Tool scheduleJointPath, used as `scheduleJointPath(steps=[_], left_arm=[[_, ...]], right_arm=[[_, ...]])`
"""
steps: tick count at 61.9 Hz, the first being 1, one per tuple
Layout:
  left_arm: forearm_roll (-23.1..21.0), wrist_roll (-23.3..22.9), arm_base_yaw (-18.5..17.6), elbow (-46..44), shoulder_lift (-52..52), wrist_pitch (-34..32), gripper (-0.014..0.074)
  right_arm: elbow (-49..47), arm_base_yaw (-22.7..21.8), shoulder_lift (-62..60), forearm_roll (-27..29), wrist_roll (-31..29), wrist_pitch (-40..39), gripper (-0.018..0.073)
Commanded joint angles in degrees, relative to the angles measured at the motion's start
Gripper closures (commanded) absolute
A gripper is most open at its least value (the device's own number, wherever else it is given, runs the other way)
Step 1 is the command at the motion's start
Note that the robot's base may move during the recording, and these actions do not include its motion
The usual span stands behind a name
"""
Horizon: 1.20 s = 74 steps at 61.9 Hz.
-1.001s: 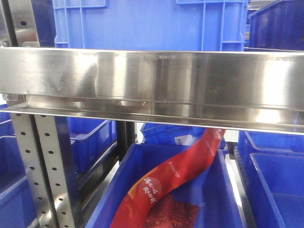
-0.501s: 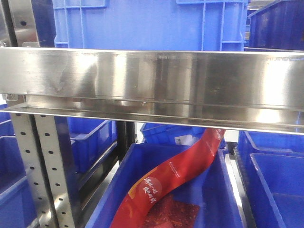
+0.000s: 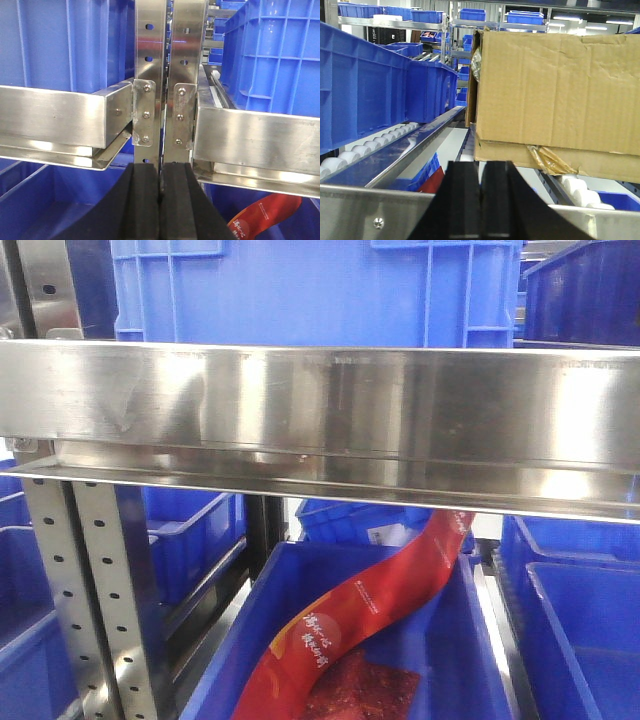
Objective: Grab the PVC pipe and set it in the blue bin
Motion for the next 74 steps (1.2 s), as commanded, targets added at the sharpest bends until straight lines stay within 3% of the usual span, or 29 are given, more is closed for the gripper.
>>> scheduleJointPath(steps=[1,15,74], left_arm=[[0.11,0.00,0.03,0.10,-0.27,-0.64,0.0707],[0.11,0.00,0.03,0.10,-0.27,-0.64,0.0707],[0.11,0.00,0.03,0.10,-0.27,-0.64,0.0707]], right_arm=[[0.21,-0.18,-0.17,-0.36,-0.09,-1.67,0.0721],[0.21,5.57,-0.17,-0.36,-0.09,-1.55,0.0721],[0.21,4.27,-0.17,-0.36,-0.09,-1.28,0.0721]])
